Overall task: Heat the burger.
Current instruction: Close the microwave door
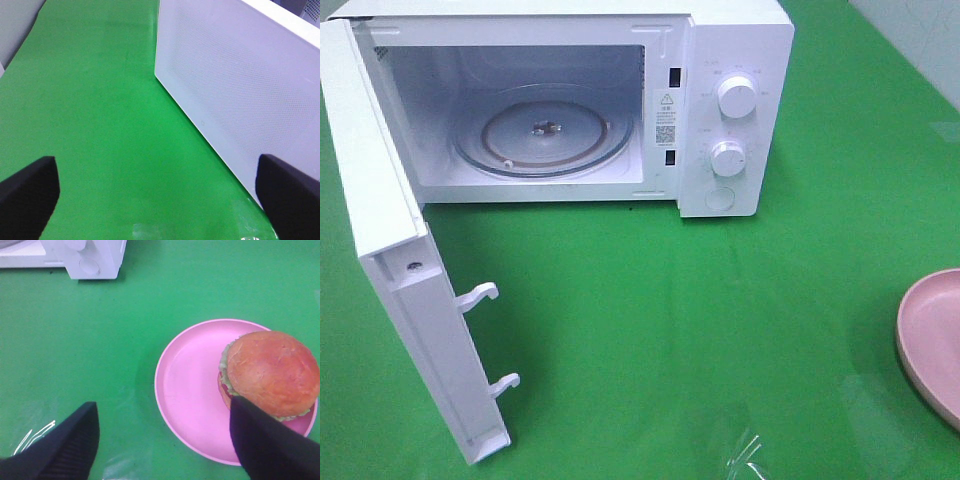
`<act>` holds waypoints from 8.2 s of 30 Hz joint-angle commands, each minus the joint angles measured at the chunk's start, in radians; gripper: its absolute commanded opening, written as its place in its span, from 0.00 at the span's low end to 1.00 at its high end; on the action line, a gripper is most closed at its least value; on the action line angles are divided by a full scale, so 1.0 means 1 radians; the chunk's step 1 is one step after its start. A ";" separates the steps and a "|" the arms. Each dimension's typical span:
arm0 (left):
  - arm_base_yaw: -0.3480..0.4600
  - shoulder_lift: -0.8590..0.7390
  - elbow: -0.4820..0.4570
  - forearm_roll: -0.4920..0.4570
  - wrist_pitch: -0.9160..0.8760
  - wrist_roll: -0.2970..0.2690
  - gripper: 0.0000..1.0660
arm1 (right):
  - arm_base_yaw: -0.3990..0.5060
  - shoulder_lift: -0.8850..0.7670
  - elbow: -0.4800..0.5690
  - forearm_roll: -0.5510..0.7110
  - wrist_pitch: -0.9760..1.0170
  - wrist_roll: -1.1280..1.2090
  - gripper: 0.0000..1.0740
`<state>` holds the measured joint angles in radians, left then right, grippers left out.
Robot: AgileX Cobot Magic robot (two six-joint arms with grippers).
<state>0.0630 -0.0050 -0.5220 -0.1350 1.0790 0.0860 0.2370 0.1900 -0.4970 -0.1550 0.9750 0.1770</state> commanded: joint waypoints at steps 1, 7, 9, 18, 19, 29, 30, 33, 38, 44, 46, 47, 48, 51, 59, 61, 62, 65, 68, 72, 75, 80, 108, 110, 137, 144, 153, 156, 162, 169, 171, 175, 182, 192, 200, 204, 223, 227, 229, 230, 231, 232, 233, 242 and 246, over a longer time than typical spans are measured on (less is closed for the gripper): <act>0.000 -0.016 0.003 -0.001 -0.009 0.001 0.94 | -0.068 -0.102 0.001 0.072 -0.018 -0.125 0.68; 0.000 -0.016 0.003 -0.001 -0.009 0.001 0.94 | -0.132 -0.211 0.007 0.120 -0.016 -0.192 0.68; 0.000 -0.016 0.003 -0.001 -0.009 0.001 0.94 | -0.148 -0.221 0.007 0.120 -0.016 -0.191 0.68; 0.000 -0.005 0.004 -0.006 -0.009 0.001 0.94 | -0.156 -0.221 0.007 0.120 -0.016 -0.187 0.66; 0.000 -0.005 0.004 -0.006 -0.009 0.001 0.94 | -0.156 -0.221 0.007 0.120 -0.016 -0.187 0.66; 0.000 -0.005 0.004 -0.006 -0.009 0.001 0.94 | -0.156 -0.221 0.007 0.120 -0.016 -0.187 0.66; 0.000 -0.005 0.004 -0.006 -0.009 0.001 0.94 | -0.156 -0.221 0.007 0.120 -0.016 -0.187 0.66; 0.000 -0.005 0.004 -0.006 -0.009 0.001 0.94 | -0.156 -0.221 0.007 0.120 -0.016 -0.187 0.66; 0.000 -0.005 0.004 -0.006 -0.009 0.001 0.94 | -0.156 -0.221 0.007 0.120 -0.016 -0.187 0.66; 0.000 -0.005 0.004 -0.006 -0.009 0.001 0.94 | -0.156 -0.221 0.007 0.120 -0.016 -0.187 0.66; 0.000 -0.005 0.004 -0.006 -0.009 0.001 0.94 | -0.156 -0.221 0.007 0.120 -0.016 -0.187 0.66; 0.000 -0.005 0.004 -0.006 -0.009 0.001 0.94 | -0.156 -0.221 0.007 0.120 -0.016 -0.187 0.66; 0.000 -0.005 0.004 -0.006 -0.009 0.001 0.94 | -0.156 -0.221 0.007 0.120 -0.016 -0.187 0.66; 0.000 -0.005 0.004 -0.006 -0.009 0.001 0.94 | -0.156 -0.221 0.007 0.120 -0.016 -0.187 0.66; 0.000 -0.005 0.004 -0.005 -0.009 -0.003 0.94 | -0.156 -0.221 0.007 0.120 -0.016 -0.187 0.66; 0.000 -0.005 0.004 -0.005 -0.009 -0.003 0.94 | -0.156 -0.221 0.007 0.120 -0.016 -0.187 0.66; 0.000 -0.005 0.004 -0.010 -0.009 -0.003 0.94 | -0.156 -0.221 0.007 0.120 -0.016 -0.187 0.66; 0.000 -0.005 -0.008 -0.017 -0.026 -0.019 0.93 | -0.156 -0.221 0.007 0.120 -0.016 -0.187 0.66; 0.000 -0.005 -0.025 -0.018 -0.052 -0.022 0.92 | -0.156 -0.221 0.007 0.120 -0.016 -0.187 0.66; 0.000 -0.005 -0.038 -0.012 -0.110 -0.021 0.89 | -0.156 -0.221 0.007 0.120 -0.016 -0.187 0.66; 0.000 0.004 -0.038 -0.005 -0.203 -0.021 0.80 | -0.156 -0.221 0.007 0.120 -0.016 -0.187 0.66; 0.000 0.082 -0.038 -0.005 -0.323 -0.021 0.51 | -0.156 -0.221 0.007 0.120 -0.016 -0.187 0.66; 0.000 0.558 0.222 -0.009 -1.095 0.005 0.00 | -0.156 -0.221 0.007 0.120 -0.016 -0.187 0.66; 0.000 0.619 0.294 -0.009 -1.236 0.005 0.00 | -0.156 -0.221 0.007 0.120 -0.016 -0.187 0.66; -0.028 1.242 0.303 0.535 -1.861 -0.340 0.00 | -0.156 -0.221 0.007 0.120 -0.016 -0.187 0.66; -0.127 1.393 0.283 0.509 -1.941 -0.296 0.00 | -0.156 -0.221 0.007 0.120 -0.016 -0.187 0.66; -0.254 1.546 0.283 0.397 -2.056 -0.258 0.00 | -0.156 -0.221 0.007 0.120 -0.016 -0.187 0.66; -0.287 1.595 0.279 0.371 -2.093 -0.224 0.00 | -0.156 -0.221 0.007 0.120 -0.016 -0.187 0.66; -0.337 1.645 0.233 0.347 -2.094 -0.223 0.00 | -0.156 -0.221 0.007 0.120 -0.016 -0.187 0.66; -0.364 1.672 0.151 0.339 -2.062 -0.226 0.00 | -0.156 -0.221 0.007 0.120 -0.016 -0.187 0.66; -0.364 1.680 0.128 0.338 -2.052 -0.226 0.00 | -0.156 -0.221 0.007 0.120 -0.016 -0.187 0.66; -0.364 1.682 0.081 0.338 -2.004 -0.226 0.00 | -0.156 -0.221 0.007 0.120 -0.016 -0.187 0.66; -0.364 1.684 0.000 0.339 -1.926 -0.226 0.00 | -0.156 -0.221 0.007 0.120 -0.016 -0.187 0.66; -0.364 1.728 -0.056 0.339 -1.910 -0.262 0.00 | -0.156 -0.221 0.007 0.120 -0.016 -0.187 0.66; -0.366 1.768 -0.109 0.356 -1.903 -0.294 0.00 | -0.156 -0.221 0.007 0.120 -0.016 -0.187 0.66; -0.396 1.791 -0.147 0.353 -1.896 -0.302 0.00 | -0.156 -0.221 0.007 0.120 -0.016 -0.187 0.66; -0.550 1.958 -0.448 0.294 -1.736 -0.288 0.00 | -0.156 -0.221 0.007 0.120 -0.016 -0.187 0.66; -0.550 1.983 -0.503 0.275 -1.704 -0.287 0.00 | -0.156 -0.221 0.007 0.120 -0.016 -0.187 0.66; -0.549 1.991 -0.525 0.254 -1.693 -0.275 0.00 | -0.156 -0.221 0.007 0.120 -0.016 -0.187 0.66; -0.547 1.998 -0.542 0.239 -1.688 -0.261 0.00 | -0.156 -0.221 0.007 0.120 -0.016 -0.187 0.66; -0.547 1.998 -0.542 0.239 -1.688 -0.261 0.00 | -0.156 -0.221 0.007 0.120 -0.016 -0.187 0.66; -0.547 2.005 -0.554 0.227 -1.684 -0.260 0.00 | -0.156 -0.221 0.007 0.120 -0.016 -0.187 0.66; -0.547 2.005 -0.554 0.227 -1.684 -0.260 0.00 | -0.156 -0.221 0.007 0.120 -0.016 -0.187 0.66; -0.552 1.992 -0.565 0.268 -1.629 -0.282 0.00 | -0.156 -0.221 0.007 0.120 -0.016 -0.187 0.66; -0.605 1.917 -0.560 0.269 -1.405 -0.283 0.00 | -0.156 -0.221 0.007 0.120 -0.016 -0.187 0.66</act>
<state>-0.5390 1.9600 -1.0530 0.2110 -0.4060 -0.1840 0.0850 -0.0040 -0.4910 -0.0340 0.9740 0.0000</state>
